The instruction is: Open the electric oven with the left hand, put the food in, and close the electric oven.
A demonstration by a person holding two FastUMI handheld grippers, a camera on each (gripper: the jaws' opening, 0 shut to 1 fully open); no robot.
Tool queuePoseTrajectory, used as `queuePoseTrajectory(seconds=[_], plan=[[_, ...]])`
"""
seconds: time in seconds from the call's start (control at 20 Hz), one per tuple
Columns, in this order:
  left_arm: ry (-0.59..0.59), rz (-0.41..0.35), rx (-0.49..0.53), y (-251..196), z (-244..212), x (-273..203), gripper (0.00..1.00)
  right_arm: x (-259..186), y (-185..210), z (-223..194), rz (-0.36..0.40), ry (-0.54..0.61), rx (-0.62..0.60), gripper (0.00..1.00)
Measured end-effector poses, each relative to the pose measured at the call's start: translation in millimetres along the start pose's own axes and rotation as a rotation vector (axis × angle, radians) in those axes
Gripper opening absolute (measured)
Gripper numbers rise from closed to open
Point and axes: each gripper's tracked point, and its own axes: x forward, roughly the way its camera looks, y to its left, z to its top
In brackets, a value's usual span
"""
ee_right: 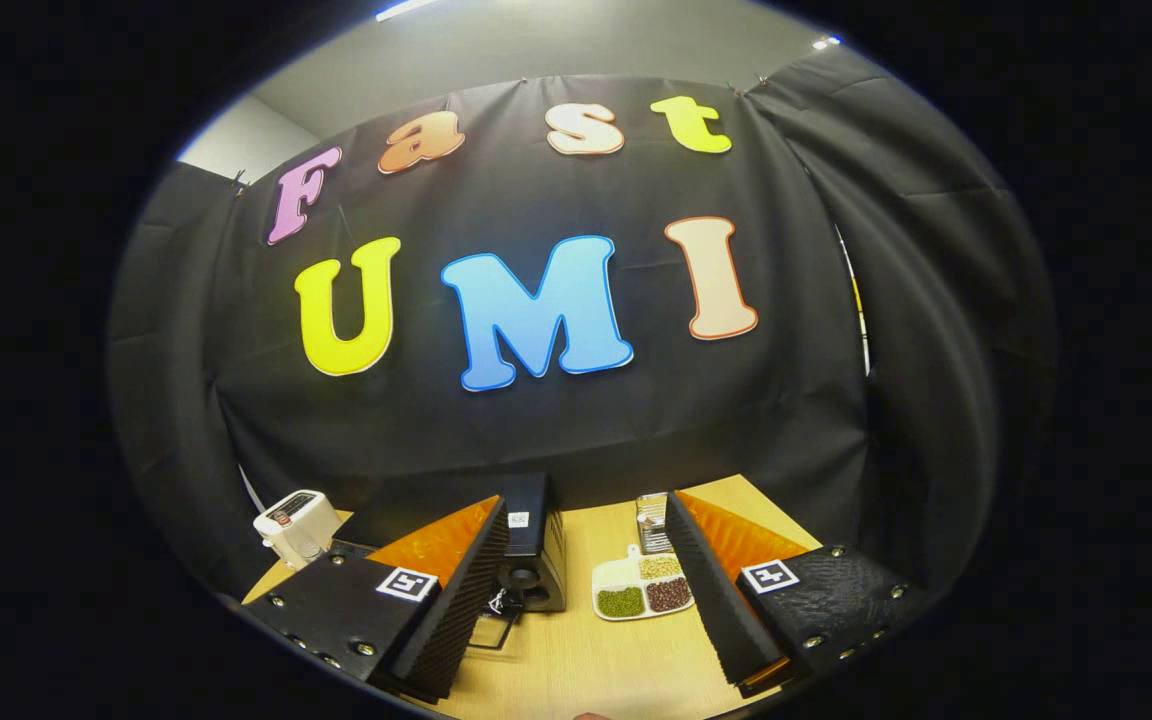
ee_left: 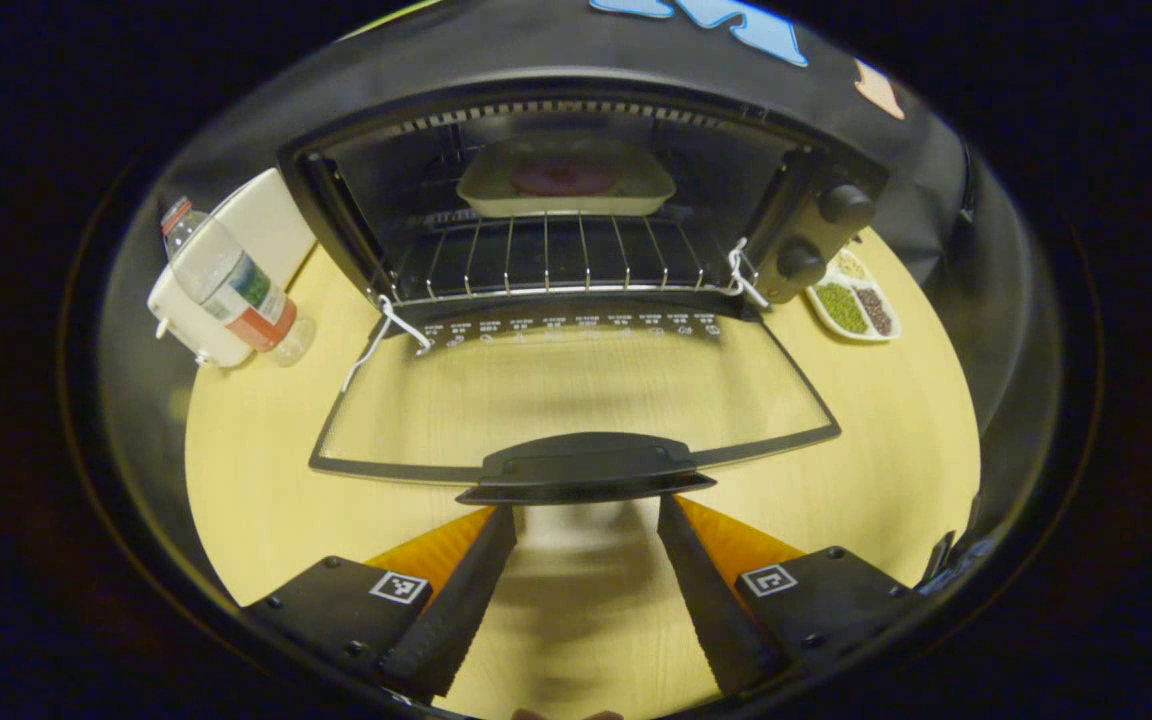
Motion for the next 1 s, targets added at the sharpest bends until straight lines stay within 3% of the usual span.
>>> queuePoseTrajectory(seconds=[0.35,0.65,0.7,0.75,1.0], plan=[[-0.095,0.014,0.024,4,18,-23,0.98,0,23,-6,0.053,0.014,0.002,0.95],[-0.147,0.041,0.060,8,36,-32,1.00,1,22,-15,0.050,0.034,-0.014,0.95],[-0.160,0.041,0.054,8,39,-33,0.93,1,21,-16,0.048,0.038,-0.012,0.95],[-0.176,0.041,0.048,9,43,-35,1.00,1,20,-17,0.045,0.040,-0.013,0.95],[-0.264,0.086,0.027,19,62,-55,1.00,4,14,-22,0.037,0.053,-0.016,0.95]])
